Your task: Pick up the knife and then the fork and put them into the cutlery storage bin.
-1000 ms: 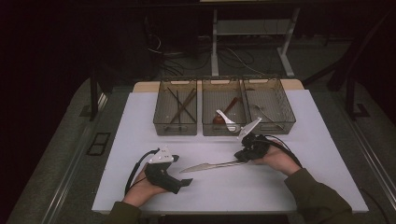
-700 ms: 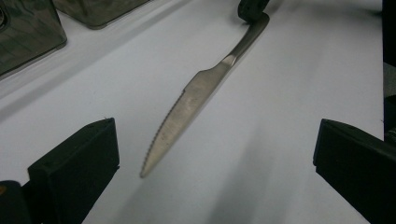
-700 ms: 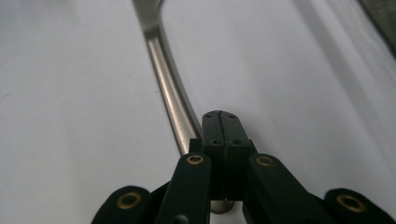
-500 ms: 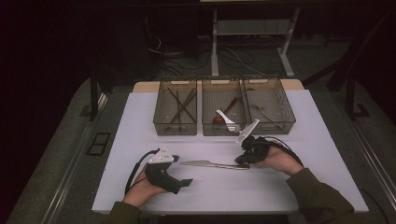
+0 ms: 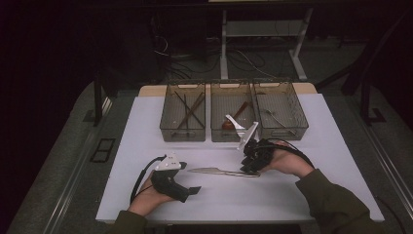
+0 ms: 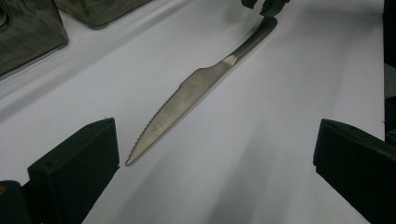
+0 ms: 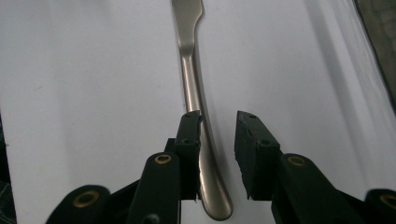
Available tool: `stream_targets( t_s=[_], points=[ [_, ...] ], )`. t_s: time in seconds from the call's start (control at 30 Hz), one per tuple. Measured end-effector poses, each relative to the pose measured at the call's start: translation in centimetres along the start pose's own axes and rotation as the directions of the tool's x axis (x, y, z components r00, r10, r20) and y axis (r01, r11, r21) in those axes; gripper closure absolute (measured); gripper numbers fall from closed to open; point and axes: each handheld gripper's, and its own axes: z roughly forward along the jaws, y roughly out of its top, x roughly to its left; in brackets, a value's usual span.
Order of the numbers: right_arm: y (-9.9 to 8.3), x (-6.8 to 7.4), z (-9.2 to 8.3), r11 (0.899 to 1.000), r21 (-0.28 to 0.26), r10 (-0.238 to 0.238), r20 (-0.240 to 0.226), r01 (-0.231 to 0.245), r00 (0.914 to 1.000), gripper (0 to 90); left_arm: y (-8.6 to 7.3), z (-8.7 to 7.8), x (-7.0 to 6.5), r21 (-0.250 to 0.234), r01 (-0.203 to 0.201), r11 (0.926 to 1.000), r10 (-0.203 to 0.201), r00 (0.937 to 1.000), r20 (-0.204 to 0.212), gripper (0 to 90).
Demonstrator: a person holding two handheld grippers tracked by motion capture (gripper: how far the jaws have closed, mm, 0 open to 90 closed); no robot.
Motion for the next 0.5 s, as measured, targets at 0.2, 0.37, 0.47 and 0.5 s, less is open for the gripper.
stream_targets(
  t_s=[0.2, 0.37, 0.47, 0.5],
  points=[
    [1.6, 0.3, 0.9, 0.997, 0.068, -0.047, -0.010, 0.047, 0.9988, 69.9, 0.0, 0.0, 0.0, -0.001, -0.001, 1.0000, 0.001, 1.0000, -0.001, 0.0],
    [2.8, 0.6, 1.9, 0.990, 0.113, -0.080, -0.006, 0.080, 0.9968, 69.9, 0.0, 0.0, 0.0, -0.003, 0.002, 1.0000, -0.002, 1.0000, 0.000, 0.0],
    [3.5, 0.8, 2.3, 0.986, 0.129, -0.106, -0.016, 0.107, 0.9943, 69.9, 0.0, 0.0, 0.0, 0.000, -0.003, 1.0000, 0.003, 1.0000, -0.001, 0.0],
    [3.7, 0.9, 2.5, 0.984, 0.133, -0.113, -0.021, 0.115, 0.9933, 69.9, 0.0, 0.0, 0.0, 0.000, -0.003, 1.0000, 0.003, 1.0000, -0.001, 0.0]
  ],
)
